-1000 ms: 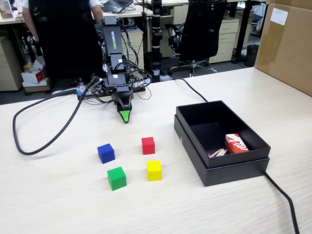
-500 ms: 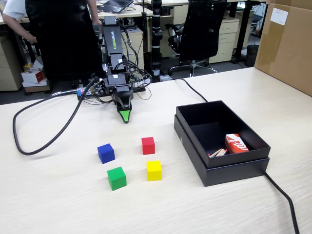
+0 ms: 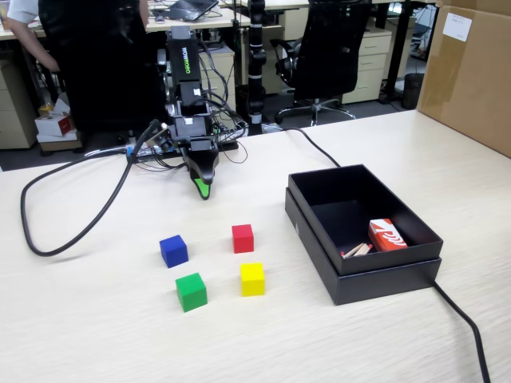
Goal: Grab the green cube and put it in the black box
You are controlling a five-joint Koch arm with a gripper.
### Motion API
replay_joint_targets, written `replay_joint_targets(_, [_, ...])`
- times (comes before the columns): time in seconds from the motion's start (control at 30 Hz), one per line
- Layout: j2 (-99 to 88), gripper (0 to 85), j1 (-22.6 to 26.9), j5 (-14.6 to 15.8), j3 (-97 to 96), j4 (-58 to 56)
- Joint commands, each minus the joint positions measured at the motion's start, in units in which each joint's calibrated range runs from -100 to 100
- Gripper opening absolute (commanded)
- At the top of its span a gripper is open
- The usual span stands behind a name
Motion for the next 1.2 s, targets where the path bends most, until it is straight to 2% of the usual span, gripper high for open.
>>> replay_joint_targets(0.0, [0.3, 48.5, -0.2, 0.0, 9.3, -6.7])
replay_joint_targets(0.07, [1.7, 48.7, -0.5, 0.0, 21.0, -18.2])
replay_joint_targets(0.13, [4.7, 48.7, -1.0, -0.1, 27.4, -22.5])
replay_joint_targets(0.27, [20.3, 47.7, -2.2, -0.2, 52.0, -37.5])
replay_joint_targets(0.4, [37.2, 47.7, -3.2, -0.9, 72.5, -43.7])
replay_joint_targets(0.73, [66.9, 47.7, -4.3, -2.1, 98.1, -44.7])
replay_joint_targets(0.97, [87.2, 47.9, -3.9, -4.7, 111.4, -44.7])
replay_joint_targets(1.17, [101.7, 47.9, -4.0, -5.1, 122.0, -44.5])
